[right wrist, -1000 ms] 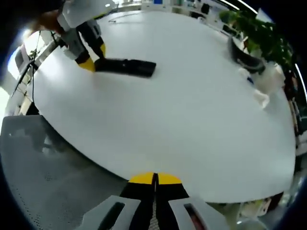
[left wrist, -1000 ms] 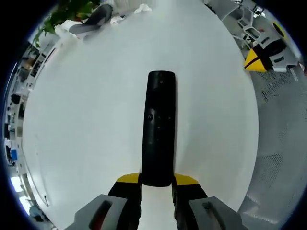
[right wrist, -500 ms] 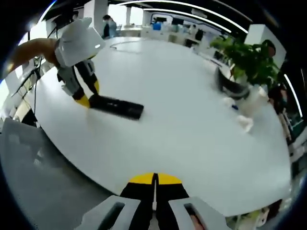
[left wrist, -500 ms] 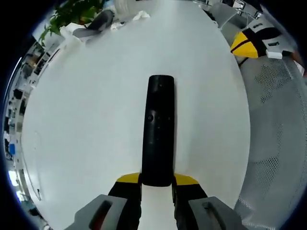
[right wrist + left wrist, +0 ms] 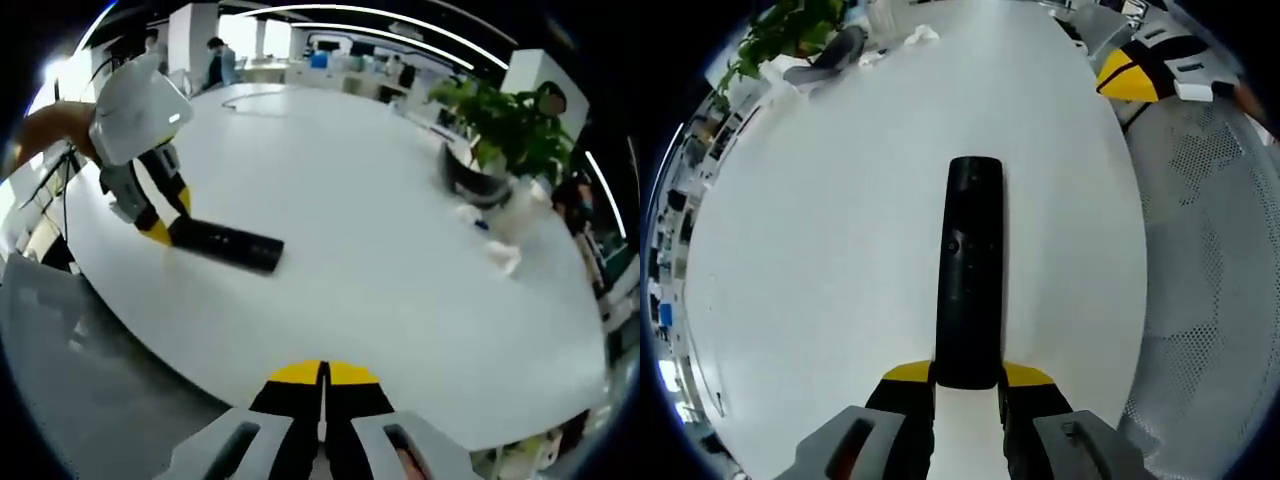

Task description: Press the specified remote control buttons in sequence, fully releasing each button before pressing the next.

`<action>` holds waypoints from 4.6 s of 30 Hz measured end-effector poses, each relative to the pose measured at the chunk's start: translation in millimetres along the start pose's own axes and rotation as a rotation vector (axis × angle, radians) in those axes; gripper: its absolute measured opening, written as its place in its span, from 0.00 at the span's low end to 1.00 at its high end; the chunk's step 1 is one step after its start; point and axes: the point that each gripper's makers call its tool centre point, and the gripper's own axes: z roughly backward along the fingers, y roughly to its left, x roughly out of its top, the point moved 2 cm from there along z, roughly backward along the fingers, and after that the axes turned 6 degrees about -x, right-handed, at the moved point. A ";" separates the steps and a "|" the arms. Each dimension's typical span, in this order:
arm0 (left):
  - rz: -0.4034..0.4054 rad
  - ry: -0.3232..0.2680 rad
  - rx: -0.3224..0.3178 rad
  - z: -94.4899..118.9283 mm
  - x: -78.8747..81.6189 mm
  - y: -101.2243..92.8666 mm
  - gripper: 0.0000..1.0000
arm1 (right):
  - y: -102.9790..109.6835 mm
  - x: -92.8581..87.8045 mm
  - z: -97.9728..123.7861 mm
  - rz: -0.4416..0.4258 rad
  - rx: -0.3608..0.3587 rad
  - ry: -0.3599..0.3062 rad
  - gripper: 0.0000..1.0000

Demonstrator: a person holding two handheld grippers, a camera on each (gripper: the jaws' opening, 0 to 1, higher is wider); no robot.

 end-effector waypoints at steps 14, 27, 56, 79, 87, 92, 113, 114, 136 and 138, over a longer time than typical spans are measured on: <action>0.004 0.006 0.005 -1.0 -2.2 -22.4 0.23 | -7.1 3.2 2.9 -0.019 -0.028 -0.034 0.00; 0.043 -0.013 0.010 -2.0 -5.2 -42.2 0.23 | -7.7 3.9 4.9 -0.060 -0.007 -0.039 0.00; 0.062 0.017 0.010 -5.7 -1.9 -90.6 0.23 | 36.8 13.5 -4.4 -0.098 0.390 0.069 0.00; 0.071 -0.040 0.008 -5.1 -2.6 -97.0 0.23 | 65.7 13.1 -27.0 -0.200 0.568 0.217 0.00; 0.073 -0.063 0.007 -4.5 -3.6 -96.5 0.24 | 65.2 8.8 -31.4 -0.209 0.566 0.236 0.00; 0.073 -0.127 0.024 -4.3 -5.7 -98.2 0.24 | 66.4 8.7 -31.7 -0.176 0.567 0.223 0.00; 0.262 -0.497 0.149 -3.4 -7.3 -102.7 0.26 | 67.5 11.4 -34.6 -0.196 0.550 0.198 0.00; 0.246 -0.482 0.143 -3.6 -7.2 -104.0 0.26 | 67.0 10.9 -34.6 -0.208 0.555 0.199 0.00; 0.231 -0.511 0.103 -6.1 0.8 -109.2 0.25 | 72.2 18.8 -29.3 -0.256 0.626 0.195 0.00; 0.239 -0.512 0.101 -6.0 0.3 -108.6 0.25 | 70.1 17.7 -33.1 -0.256 0.611 0.198 0.00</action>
